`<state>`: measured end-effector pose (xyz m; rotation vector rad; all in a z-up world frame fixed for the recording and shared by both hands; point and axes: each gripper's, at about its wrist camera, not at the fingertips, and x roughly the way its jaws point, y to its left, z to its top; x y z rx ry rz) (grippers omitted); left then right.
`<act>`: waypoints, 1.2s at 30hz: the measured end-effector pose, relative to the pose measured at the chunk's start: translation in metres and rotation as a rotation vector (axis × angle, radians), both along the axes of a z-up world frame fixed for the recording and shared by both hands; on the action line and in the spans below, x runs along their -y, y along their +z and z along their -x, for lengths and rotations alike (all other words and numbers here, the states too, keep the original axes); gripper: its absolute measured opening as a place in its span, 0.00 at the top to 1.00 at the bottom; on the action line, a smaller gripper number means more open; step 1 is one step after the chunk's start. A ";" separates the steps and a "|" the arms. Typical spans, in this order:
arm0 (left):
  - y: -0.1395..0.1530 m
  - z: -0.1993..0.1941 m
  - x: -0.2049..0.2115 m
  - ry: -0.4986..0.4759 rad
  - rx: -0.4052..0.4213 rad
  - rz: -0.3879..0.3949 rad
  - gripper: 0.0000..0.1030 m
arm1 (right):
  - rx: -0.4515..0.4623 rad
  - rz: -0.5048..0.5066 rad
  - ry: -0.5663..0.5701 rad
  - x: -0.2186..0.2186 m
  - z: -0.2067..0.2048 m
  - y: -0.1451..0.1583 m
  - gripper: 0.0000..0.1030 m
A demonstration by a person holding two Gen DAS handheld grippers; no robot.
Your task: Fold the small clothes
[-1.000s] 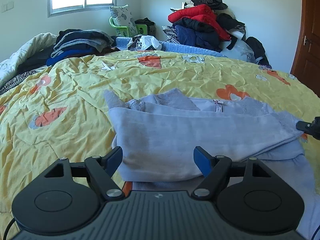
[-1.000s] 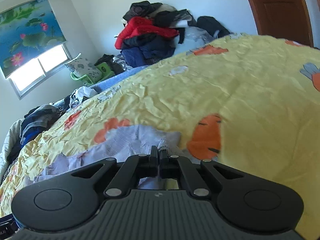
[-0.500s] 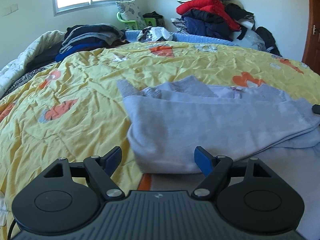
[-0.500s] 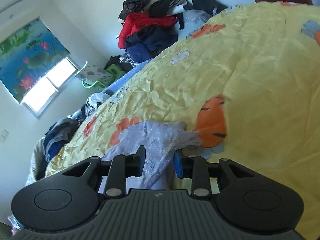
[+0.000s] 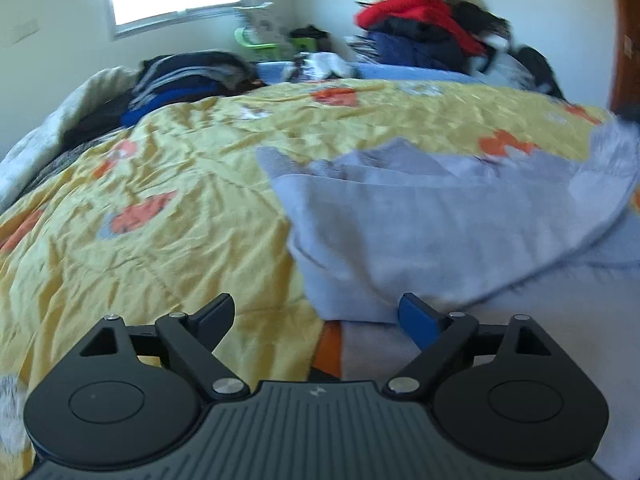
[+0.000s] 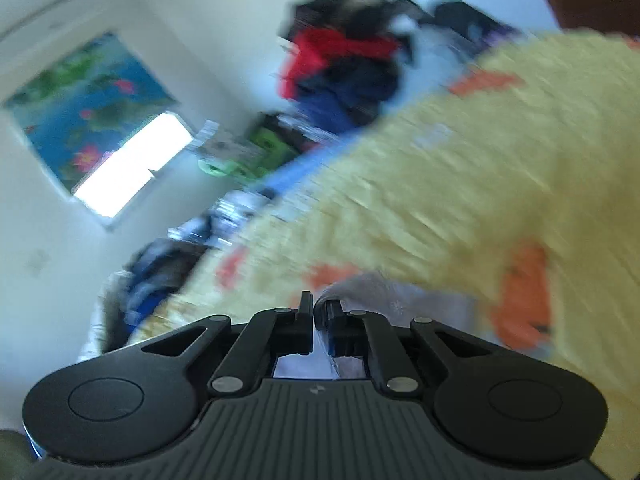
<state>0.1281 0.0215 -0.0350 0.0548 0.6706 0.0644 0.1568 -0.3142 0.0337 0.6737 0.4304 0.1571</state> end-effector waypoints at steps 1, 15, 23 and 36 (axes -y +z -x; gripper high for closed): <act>0.000 -0.001 -0.004 0.025 0.002 0.016 0.12 | 0.049 -0.017 0.016 -0.003 0.005 0.008 0.91; 0.005 0.000 -0.018 0.069 0.015 0.018 0.11 | -0.104 0.208 -0.334 0.022 0.065 -0.039 0.84; 0.005 -0.007 -0.009 0.074 0.008 -0.028 0.11 | -0.209 0.163 0.090 -0.038 -0.010 -0.056 0.65; 0.003 -0.005 -0.018 0.084 0.014 0.006 0.08 | -0.084 0.207 -0.121 0.002 0.036 -0.033 0.35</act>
